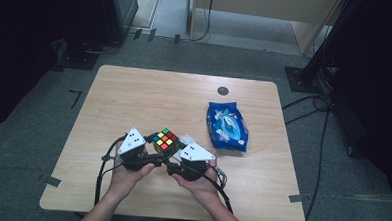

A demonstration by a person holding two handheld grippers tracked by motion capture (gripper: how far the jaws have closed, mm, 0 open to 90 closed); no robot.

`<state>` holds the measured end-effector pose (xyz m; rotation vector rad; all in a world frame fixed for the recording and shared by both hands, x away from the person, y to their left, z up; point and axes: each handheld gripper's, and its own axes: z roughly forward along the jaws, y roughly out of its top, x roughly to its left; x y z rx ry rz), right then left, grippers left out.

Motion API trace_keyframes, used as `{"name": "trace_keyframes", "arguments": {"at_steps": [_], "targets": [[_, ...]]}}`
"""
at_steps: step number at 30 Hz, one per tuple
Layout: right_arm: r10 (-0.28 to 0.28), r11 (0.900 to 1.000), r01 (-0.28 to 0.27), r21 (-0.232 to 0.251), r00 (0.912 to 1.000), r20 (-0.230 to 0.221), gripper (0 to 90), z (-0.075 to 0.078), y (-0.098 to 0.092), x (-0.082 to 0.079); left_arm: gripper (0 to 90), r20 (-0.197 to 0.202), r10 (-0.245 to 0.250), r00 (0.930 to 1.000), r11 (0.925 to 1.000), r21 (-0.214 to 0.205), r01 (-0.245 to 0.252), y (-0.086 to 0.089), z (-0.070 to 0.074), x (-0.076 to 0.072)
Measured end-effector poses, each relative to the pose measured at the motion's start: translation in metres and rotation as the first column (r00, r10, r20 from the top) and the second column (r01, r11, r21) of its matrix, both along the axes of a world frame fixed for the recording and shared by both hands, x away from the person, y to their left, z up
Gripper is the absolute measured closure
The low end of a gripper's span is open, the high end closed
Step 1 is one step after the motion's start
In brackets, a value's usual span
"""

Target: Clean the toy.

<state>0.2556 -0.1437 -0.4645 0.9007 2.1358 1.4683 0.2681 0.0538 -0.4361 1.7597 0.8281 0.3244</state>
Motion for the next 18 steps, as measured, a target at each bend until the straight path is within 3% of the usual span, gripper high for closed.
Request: {"name": "trace_keyframes", "arguments": {"at_steps": [5,12,18], "targets": [[-0.024,0.9989,0.025,-0.038,0.9988,0.043,34.9,0.002,0.0032,-0.0045,33.6,-0.003,-0.005,1.0,1.0,-0.005,0.005,0.0009,0.0007,-0.0008],[-0.021,0.9994,0.022,-0.028,0.9983,0.054,34.7,0.0003,0.0028,-0.0042,33.9,0.008,0.006,0.9999,1.0,0.004,-0.006,-0.0006,0.0008,-0.0025],[-0.026,0.9994,0.028,-0.022,0.9974,0.067,34.6,0.0003,0.0026,-0.0047,34.0,-0.018,0.002,0.9998,0.9997,-0.026,-0.003,0.0,-0.0007,-0.0013]]}}
